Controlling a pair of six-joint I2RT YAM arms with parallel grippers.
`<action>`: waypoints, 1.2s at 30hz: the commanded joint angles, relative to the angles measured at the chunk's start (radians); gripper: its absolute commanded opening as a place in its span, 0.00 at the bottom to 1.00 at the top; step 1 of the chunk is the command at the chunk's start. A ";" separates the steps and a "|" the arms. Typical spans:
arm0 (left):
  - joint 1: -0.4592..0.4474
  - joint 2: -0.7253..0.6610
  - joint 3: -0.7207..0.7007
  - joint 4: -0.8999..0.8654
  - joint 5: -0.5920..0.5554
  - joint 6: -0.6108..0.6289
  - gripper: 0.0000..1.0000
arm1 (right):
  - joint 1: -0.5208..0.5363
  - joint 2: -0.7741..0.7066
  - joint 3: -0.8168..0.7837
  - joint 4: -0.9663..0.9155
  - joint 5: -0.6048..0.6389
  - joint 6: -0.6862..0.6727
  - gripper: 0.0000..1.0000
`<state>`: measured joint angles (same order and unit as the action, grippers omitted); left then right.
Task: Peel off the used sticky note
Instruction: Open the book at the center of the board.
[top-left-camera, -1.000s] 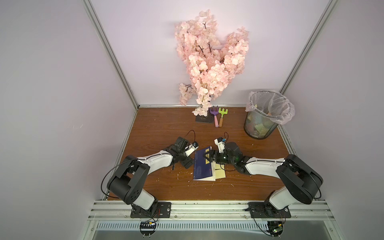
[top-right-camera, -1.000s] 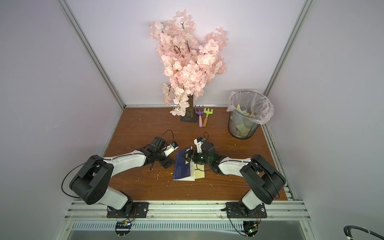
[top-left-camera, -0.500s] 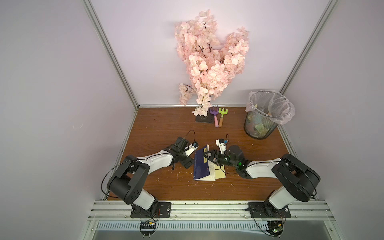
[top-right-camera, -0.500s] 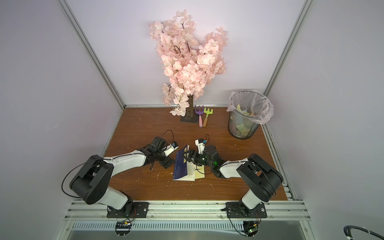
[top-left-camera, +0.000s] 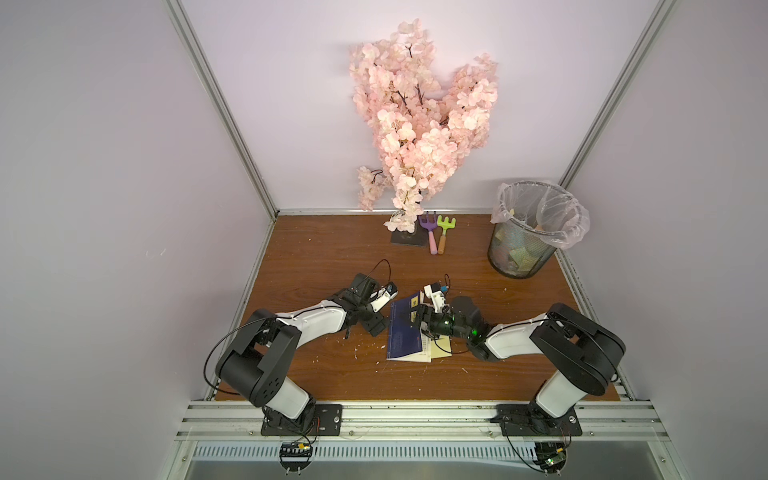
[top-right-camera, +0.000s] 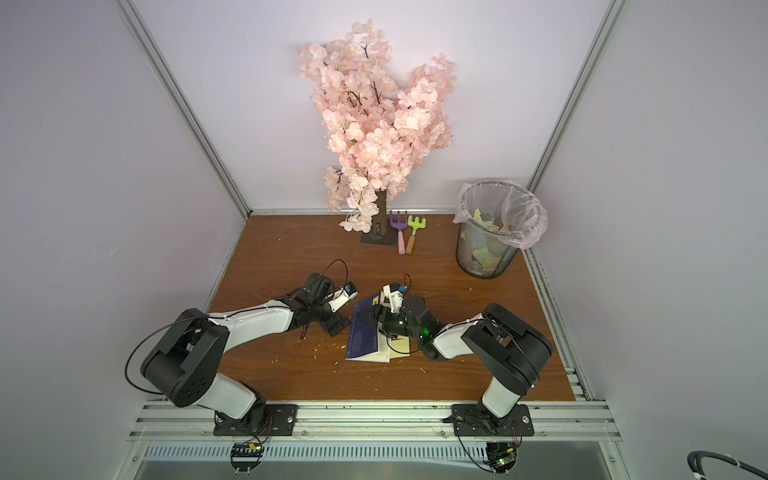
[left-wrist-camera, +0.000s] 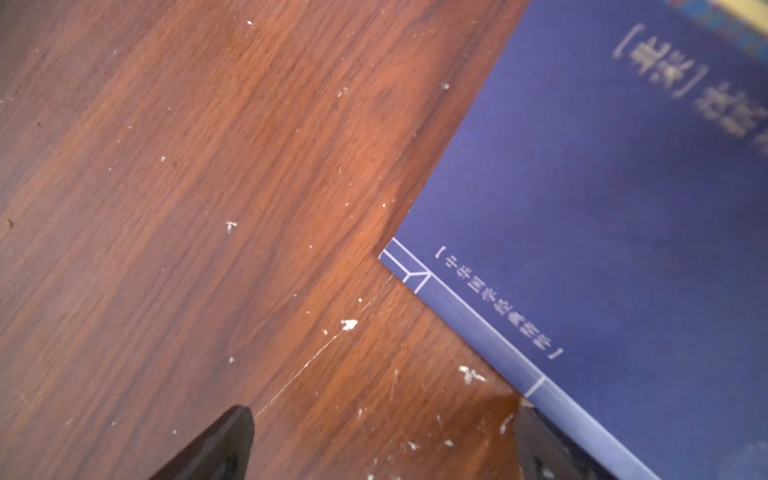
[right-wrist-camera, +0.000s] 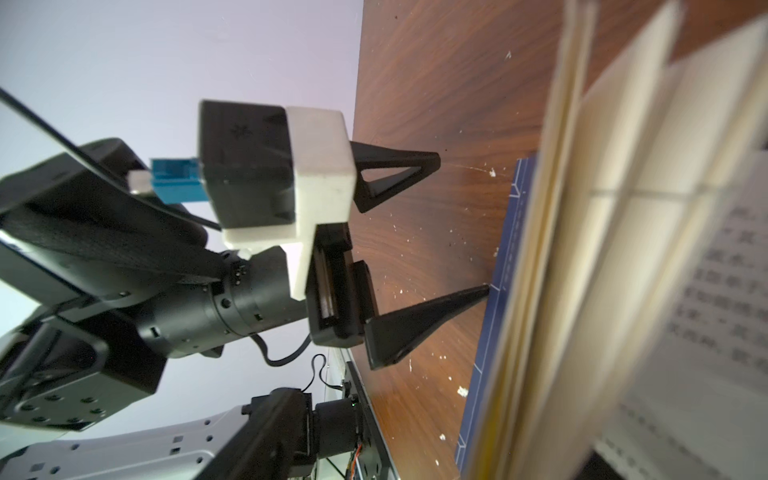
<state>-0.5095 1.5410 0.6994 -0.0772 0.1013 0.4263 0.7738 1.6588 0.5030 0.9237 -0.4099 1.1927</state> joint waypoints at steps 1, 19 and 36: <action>0.005 0.044 -0.019 -0.077 -0.022 0.009 0.97 | 0.005 -0.067 0.055 -0.136 0.053 -0.089 0.79; 0.005 -0.141 0.089 -0.231 0.033 0.035 0.99 | -0.035 -0.052 0.229 -0.478 0.204 -0.260 0.00; -0.148 -0.215 0.123 -0.188 0.073 0.033 0.99 | -0.078 -0.136 0.244 -0.597 0.424 -0.042 0.00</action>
<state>-0.6315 1.3384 0.8227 -0.3008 0.1623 0.4545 0.7044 1.5452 0.7086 0.3260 -0.0231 1.0813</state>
